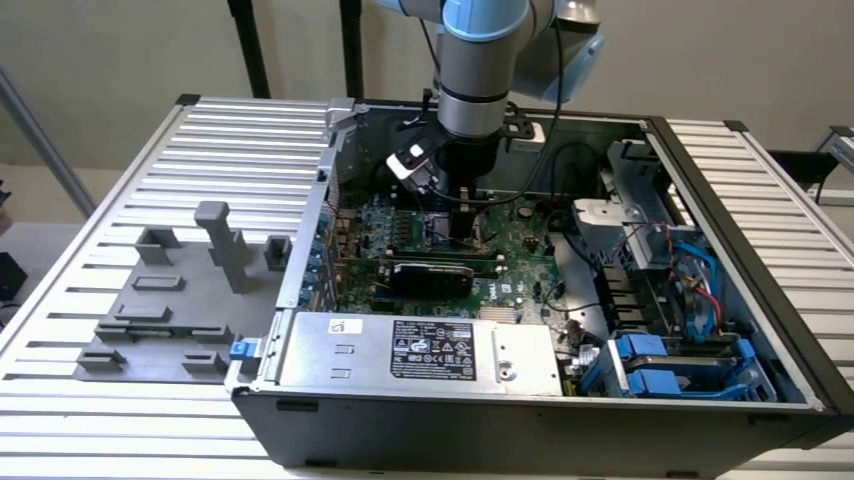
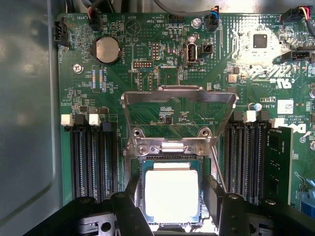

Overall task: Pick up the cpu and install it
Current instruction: 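Place the cpu into insertion slot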

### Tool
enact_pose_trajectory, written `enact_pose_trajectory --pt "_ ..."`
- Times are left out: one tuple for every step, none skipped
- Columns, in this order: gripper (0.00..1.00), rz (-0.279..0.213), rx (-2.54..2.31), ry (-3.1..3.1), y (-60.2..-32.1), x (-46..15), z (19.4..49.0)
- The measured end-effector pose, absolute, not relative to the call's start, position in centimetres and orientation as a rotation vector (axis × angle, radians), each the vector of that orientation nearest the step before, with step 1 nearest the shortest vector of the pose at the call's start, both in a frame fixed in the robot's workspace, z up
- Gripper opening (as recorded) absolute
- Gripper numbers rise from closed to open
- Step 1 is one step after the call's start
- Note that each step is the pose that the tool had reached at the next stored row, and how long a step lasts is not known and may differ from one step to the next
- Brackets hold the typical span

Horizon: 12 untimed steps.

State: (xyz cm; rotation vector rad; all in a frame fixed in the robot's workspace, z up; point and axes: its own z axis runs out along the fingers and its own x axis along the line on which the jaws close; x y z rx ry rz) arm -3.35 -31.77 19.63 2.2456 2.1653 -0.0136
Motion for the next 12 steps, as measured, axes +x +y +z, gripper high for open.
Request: enact_pose_trajectory --pt "0.63 -0.014 2.246 2.165 -31.8 -3.4 19.6" --pt "0.63 -0.014 2.245 2.165 -31.8 -3.4 19.6" --pt "0.63 -0.014 2.246 2.165 -31.8 -3.4 19.7" --pt "0.63 -0.014 2.246 2.165 -31.8 -3.4 19.8" --pt "0.63 -0.014 2.246 2.165 -31.8 -3.4 19.9" --pt "0.63 -0.015 2.246 2.165 -31.8 -3.4 20.1" --pt "0.63 -0.015 2.246 2.166 -31.8 -3.4 20.2" --pt "0.63 -0.016 2.246 2.166 -31.8 -3.4 20.4" --pt "0.63 -0.016 2.246 2.166 -31.8 -3.4 20.6" --pt "0.63 -0.016 2.246 2.166 -31.8 -3.4 20.7" --pt "0.60 -0.016 2.247 2.166 -31.8 -3.4 20.9" --pt "0.60 -0.017 2.247 2.166 -31.8 -3.4 21.0"
